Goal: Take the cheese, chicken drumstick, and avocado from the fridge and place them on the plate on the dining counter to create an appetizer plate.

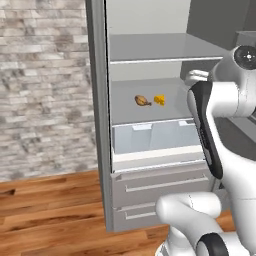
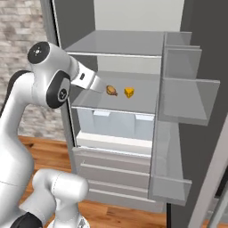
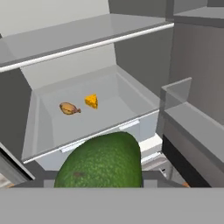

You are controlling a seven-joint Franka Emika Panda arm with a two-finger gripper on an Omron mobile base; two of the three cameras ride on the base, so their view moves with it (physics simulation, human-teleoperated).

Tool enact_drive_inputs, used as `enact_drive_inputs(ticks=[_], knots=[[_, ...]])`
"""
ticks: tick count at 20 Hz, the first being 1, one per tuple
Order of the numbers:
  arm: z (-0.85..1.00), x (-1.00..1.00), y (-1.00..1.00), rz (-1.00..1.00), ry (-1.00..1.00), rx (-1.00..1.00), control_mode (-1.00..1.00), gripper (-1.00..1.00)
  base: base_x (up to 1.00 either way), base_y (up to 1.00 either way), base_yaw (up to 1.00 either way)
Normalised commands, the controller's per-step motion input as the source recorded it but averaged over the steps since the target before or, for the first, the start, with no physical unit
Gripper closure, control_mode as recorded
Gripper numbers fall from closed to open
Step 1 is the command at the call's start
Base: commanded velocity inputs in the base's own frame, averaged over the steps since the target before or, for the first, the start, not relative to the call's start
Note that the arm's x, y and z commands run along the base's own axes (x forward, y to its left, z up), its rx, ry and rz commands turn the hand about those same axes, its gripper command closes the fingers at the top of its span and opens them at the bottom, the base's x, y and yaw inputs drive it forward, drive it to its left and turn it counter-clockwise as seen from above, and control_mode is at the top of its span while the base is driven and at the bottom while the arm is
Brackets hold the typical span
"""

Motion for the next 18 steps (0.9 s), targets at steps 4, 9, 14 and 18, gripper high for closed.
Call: enact_drive_inputs(ticks=[4, 9, 14, 18], knots=[[0.00, 0.00, 0.00, 0.00, 0.00, 0.00, 1.00, 1.00, -0.88, 0.35, 0.00], [0.00, 0.00, 0.00, 0.00, 0.00, 0.00, 1.00, 1.00, -0.70, 0.59, -0.12], [0.00, 0.00, 0.00, 0.00, 0.00, 0.00, 1.00, 1.00, -0.59, 0.81, -0.31], [0.00, 0.00, 0.00, 0.00, 0.00, 0.00, 1.00, 1.00, -0.57, 0.82, 0.03]])
